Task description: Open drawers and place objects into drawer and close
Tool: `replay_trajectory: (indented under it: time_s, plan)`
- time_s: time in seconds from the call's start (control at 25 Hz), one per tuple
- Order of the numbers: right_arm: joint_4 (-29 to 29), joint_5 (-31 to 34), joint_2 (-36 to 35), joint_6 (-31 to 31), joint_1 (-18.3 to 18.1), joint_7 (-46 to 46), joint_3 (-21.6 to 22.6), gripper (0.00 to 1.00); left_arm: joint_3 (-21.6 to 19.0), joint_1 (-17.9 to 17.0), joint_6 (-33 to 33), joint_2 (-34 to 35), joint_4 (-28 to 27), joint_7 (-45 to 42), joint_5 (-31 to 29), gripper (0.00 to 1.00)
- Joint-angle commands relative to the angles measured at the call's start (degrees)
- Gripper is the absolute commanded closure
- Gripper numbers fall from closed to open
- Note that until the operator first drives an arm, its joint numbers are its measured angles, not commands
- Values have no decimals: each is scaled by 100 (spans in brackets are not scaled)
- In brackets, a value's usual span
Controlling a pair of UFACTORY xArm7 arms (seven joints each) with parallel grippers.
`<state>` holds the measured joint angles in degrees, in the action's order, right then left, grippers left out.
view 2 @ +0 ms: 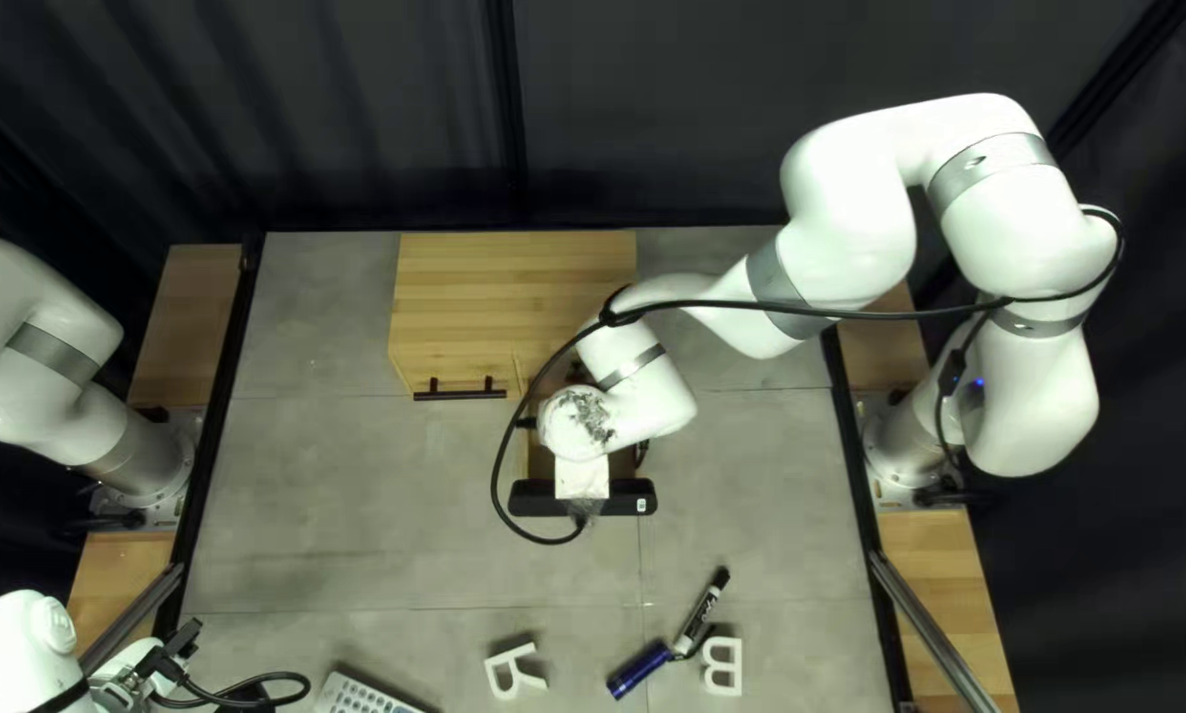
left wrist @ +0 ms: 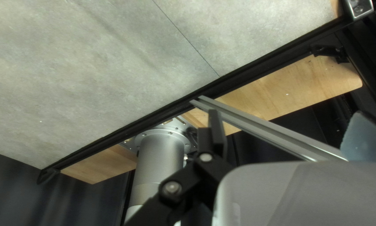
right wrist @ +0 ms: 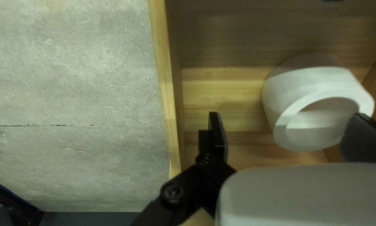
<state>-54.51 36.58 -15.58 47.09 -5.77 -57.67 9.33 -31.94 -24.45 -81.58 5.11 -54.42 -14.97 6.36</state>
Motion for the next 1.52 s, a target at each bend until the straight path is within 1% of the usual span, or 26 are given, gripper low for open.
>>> replay_trajectory:
  time_s: [0.04, 0.2, 0.4, 0.64, 0.88, 1.24, 1.36, 1.52]
  plan:
    - [19, 7, 93, 50, 4, 6, -2, 0, 0, 0, 0, 0, 0, 0, 0, 0]
    - [7, -48, 259, 221, 85, -15, 84, 0, 0, 0, 0, 0, 0, 0, 0, 0]
    - [-14, -52, 240, 231, 163, 2, 154, 0, 0, 0, 0, 0, 0, 0, 0, 0]
    - [166, -47, 232, 68, 134, 81, 134, 0, 0, 0, 0, 0, 0, 0, 0, 0]
    - [105, -202, 185, 127, 132, 67, 161, 0, 0, 0, 0, 0, 0, 0, 0, 0]
    - [26, -233, 130, 322, 216, 252, 187, 0, 0, 0, 0, 0, 0, 0, 0, 0]
    - [44, -173, 214, 352, 272, 267, 223, 0, 0, 0, 0, 0, 0, 0, 0, 0]
    - [98, 24, 260, 225, 340, 212, 268, 0, 0, 0, 0, 0, 0, 0, 0, 0]
